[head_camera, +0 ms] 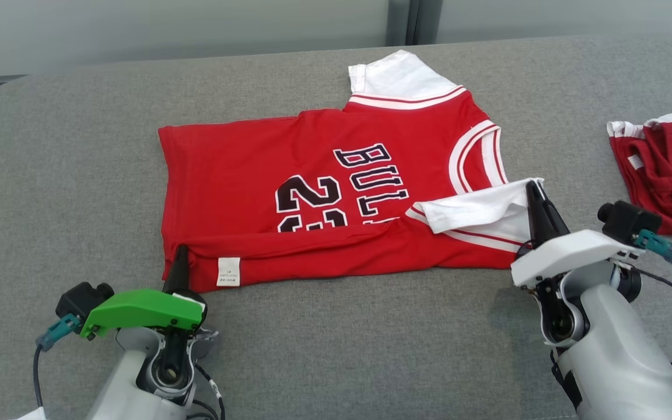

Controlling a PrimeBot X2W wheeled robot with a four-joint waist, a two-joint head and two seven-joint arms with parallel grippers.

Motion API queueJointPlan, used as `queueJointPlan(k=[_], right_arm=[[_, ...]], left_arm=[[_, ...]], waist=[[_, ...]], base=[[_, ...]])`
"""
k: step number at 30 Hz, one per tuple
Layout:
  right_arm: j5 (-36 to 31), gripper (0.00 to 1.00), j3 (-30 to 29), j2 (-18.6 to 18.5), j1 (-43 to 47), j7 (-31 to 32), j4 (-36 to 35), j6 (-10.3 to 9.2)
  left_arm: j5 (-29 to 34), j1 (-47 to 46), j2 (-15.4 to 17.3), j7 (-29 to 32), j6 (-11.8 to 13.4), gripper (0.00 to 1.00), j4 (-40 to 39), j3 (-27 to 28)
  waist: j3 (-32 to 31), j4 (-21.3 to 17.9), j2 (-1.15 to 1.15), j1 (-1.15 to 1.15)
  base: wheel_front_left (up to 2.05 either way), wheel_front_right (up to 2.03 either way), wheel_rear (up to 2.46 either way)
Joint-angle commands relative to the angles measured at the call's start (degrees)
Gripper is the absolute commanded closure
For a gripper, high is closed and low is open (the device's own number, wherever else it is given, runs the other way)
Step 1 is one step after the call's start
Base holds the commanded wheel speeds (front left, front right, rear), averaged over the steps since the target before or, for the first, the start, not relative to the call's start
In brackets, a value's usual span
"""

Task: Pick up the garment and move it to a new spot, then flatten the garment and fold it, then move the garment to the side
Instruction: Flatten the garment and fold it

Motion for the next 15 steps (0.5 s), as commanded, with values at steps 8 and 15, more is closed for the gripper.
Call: queueJointPlan(k=[8,15], right_arm=[[1.0,1.0,2.6,-1.0,-9.2,-2.0,10.9,0.0],[2.7,0.1,4.3,-1.1,-14.9,-2.8,18.7,0.01]], left_arm=[[1.6,-5.7,-1.2,-1.1,-0.6,1.0,6.8,-0.6],[2.2,-8.3,-1.9,-1.8,-1.4,0.0,9.6,-0.9]], waist=[[1.5,1.1,0.0,0.0],[2.0,1.6,0.0,0.0]], base=[[0.0,0.0,0.0],[0.0,0.0,0.0]])
